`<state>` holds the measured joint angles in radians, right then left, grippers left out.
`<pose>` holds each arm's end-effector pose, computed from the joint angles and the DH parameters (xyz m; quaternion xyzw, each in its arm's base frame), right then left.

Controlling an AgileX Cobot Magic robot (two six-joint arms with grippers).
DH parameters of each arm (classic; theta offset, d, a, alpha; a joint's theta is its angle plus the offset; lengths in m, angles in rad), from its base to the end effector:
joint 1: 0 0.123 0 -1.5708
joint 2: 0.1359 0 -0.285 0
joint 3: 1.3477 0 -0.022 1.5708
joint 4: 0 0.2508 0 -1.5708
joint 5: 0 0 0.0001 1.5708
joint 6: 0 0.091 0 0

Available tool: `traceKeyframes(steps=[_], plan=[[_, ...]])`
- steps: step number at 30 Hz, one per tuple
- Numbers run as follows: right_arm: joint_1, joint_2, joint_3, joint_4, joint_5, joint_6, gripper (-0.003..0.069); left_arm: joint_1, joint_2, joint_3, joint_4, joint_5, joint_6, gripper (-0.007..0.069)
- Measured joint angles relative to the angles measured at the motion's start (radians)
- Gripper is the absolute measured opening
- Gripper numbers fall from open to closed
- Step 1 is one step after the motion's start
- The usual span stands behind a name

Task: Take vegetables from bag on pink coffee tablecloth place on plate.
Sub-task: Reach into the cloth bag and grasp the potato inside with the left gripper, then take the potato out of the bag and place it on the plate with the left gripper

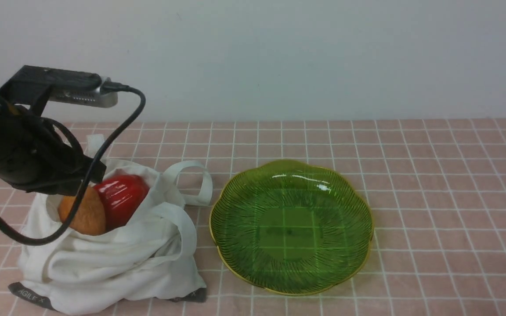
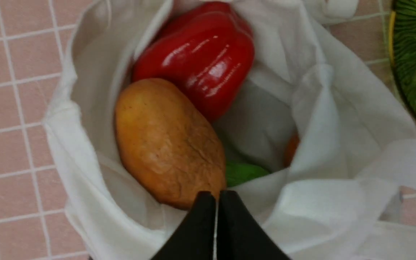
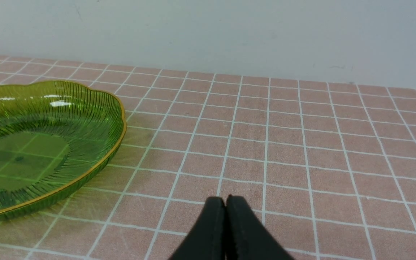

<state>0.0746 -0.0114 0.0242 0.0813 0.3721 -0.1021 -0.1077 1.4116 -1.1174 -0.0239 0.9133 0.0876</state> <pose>0.0523 0.0066 0.1723 -0.0493 0.8023 0.0262 0.5943 0.2810 -0.0321 0.2960 0.0900 0.9705 -0.0131 0.2232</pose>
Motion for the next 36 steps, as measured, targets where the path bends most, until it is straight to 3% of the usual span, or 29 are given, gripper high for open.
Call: traceKeyframes(steps=[4,14,19,25,27,30,36], plan=[[0.000,0.000,0.000,0.000,0.000,0.000,-0.0015,0.000,0.030,-0.001,0.043,-0.075,-0.026,0.0050],[0.000,0.000,0.000,0.000,0.000,0.000,-0.0015,0.000,0.151,-0.001,0.076,-0.179,-0.069,0.0496],[0.000,0.000,0.000,0.000,0.000,0.000,-0.0015,0.000,0.210,-0.001,0.116,-0.179,-0.125,0.0597],[0.000,0.000,0.000,0.000,0.000,0.000,-0.0015,0.000,0.285,-0.001,0.163,-0.178,-0.159,0.0605],[0.000,0.000,0.000,0.000,0.000,0.000,-0.0015,0.000,0.295,-0.002,0.164,-0.175,-0.159,0.0590],[0.000,0.000,0.000,0.000,0.000,0.000,-0.0015,0.000,0.305,-0.004,0.166,-0.154,-0.159,0.0507],[0.000,0.000,0.000,0.000,0.000,0.000,-0.0015,-0.001,0.254,-0.026,0.148,-0.124,-0.160,0.0509]])
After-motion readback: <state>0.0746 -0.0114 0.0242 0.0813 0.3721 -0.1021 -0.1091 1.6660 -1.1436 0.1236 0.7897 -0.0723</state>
